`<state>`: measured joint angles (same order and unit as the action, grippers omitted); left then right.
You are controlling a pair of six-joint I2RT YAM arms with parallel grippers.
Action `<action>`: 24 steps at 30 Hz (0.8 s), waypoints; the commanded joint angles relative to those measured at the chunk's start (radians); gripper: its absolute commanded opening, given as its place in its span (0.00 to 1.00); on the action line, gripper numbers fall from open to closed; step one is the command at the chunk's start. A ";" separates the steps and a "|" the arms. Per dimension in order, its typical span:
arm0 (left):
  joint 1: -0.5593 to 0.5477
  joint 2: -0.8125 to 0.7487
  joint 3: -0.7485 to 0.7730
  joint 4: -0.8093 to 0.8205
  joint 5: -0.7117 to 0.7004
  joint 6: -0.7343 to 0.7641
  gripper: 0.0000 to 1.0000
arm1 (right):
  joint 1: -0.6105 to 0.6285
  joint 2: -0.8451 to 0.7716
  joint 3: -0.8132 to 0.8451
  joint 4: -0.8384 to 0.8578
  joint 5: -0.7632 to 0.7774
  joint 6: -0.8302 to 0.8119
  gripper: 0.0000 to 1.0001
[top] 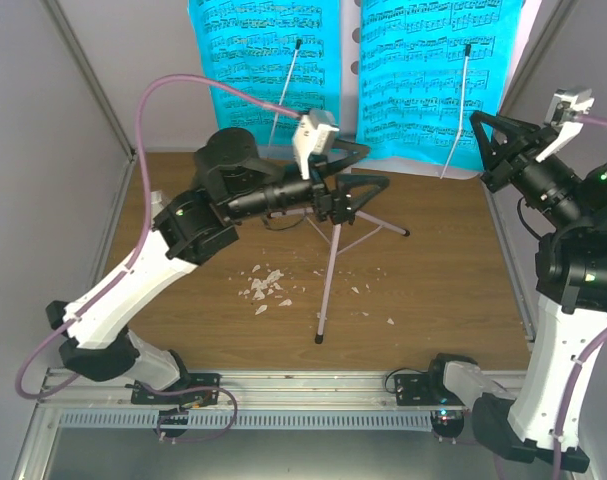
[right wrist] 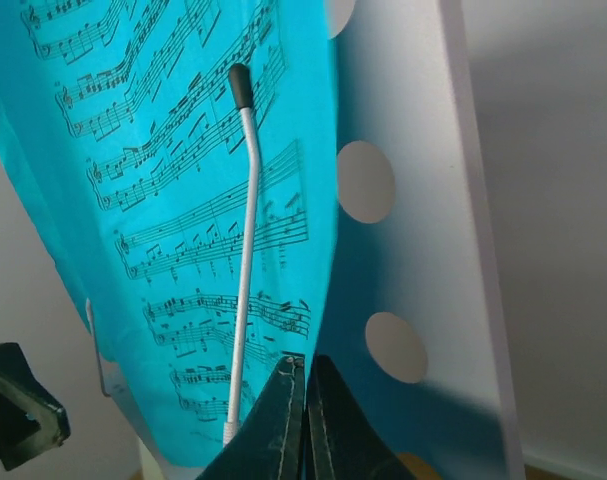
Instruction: Pack up the instrument practice props
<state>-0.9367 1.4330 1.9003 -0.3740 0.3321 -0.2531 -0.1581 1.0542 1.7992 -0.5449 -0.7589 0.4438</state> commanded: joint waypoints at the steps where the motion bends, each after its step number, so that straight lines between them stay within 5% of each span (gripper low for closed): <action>1: -0.093 0.094 0.086 0.120 -0.062 0.015 0.78 | -0.004 -0.029 -0.032 0.052 0.011 0.006 0.01; 9: -0.170 0.214 0.136 0.319 -0.161 -0.037 0.76 | -0.003 -0.072 -0.107 0.091 0.005 0.010 0.01; 24: -0.175 0.483 0.439 0.396 -0.202 -0.092 0.66 | -0.004 -0.109 -0.190 0.144 -0.032 0.031 0.01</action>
<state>-1.1049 1.8648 2.2612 -0.0536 0.1467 -0.3325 -0.1581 0.9535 1.6207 -0.4286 -0.7647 0.4583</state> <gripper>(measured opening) 0.695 0.017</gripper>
